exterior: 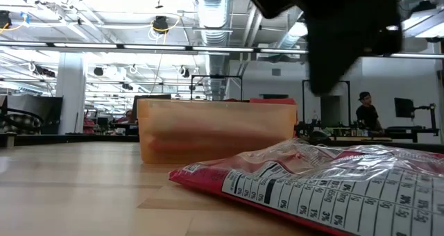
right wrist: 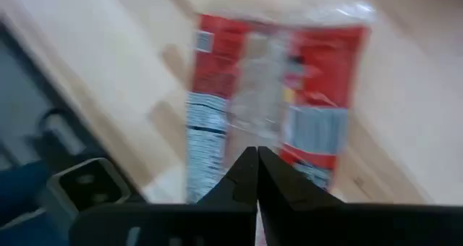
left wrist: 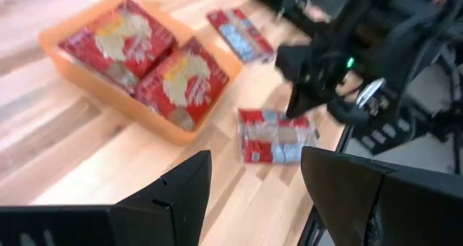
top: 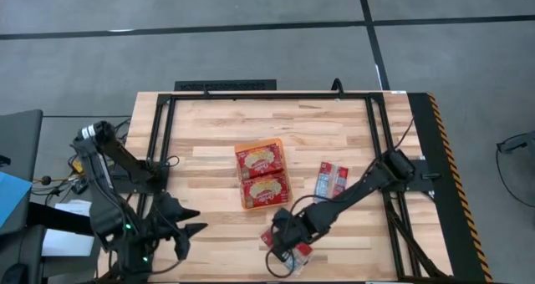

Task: Sort popcorn bags into baskets
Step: Put the red popcorn bag into the orange bin

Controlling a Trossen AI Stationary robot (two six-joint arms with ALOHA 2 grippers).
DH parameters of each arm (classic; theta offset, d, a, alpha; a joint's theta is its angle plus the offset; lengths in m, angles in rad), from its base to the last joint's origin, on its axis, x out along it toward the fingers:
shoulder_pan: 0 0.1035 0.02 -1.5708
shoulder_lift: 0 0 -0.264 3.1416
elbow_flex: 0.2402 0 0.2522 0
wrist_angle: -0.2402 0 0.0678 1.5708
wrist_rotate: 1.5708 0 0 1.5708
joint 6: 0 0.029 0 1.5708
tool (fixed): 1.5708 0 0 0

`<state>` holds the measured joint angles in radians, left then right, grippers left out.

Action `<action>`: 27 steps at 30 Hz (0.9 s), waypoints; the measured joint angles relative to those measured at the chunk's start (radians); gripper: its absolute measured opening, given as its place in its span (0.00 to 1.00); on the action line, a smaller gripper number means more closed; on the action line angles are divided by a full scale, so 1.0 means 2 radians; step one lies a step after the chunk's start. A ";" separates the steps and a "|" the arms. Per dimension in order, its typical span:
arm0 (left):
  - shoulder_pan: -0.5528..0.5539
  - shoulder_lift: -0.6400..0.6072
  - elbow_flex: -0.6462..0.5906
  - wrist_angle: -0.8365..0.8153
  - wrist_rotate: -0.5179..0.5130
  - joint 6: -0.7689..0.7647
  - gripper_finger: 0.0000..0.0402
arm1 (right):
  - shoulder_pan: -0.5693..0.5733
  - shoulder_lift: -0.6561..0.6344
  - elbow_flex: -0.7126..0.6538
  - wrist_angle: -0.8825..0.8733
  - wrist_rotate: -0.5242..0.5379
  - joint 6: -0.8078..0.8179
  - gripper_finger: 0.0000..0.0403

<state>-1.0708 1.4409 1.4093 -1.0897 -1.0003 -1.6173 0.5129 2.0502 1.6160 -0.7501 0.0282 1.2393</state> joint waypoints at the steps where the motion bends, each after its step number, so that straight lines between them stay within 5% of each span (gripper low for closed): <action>1: 0.001 0.005 0.000 0.000 0.007 0.000 0.51 | 0.005 0.000 -0.001 -0.012 0.002 0.011 0.06; 7: 0.014 0.003 -0.001 0.030 0.018 0.006 0.51 | 0.030 0.000 -0.016 -0.035 0.027 0.056 0.04; 19: 0.036 -0.009 0.000 0.099 0.019 0.108 0.51 | 0.032 0.000 -0.054 0.043 -0.010 0.076 0.04; 27: 0.056 -0.009 0.000 0.175 0.073 0.177 0.51 | 0.016 0.000 -0.054 0.088 0.108 0.047 0.07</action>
<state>-0.9594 1.4231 1.4086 -0.7402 -0.8548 -1.2633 0.5441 2.0502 1.5078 -0.5748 0.2443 1.3338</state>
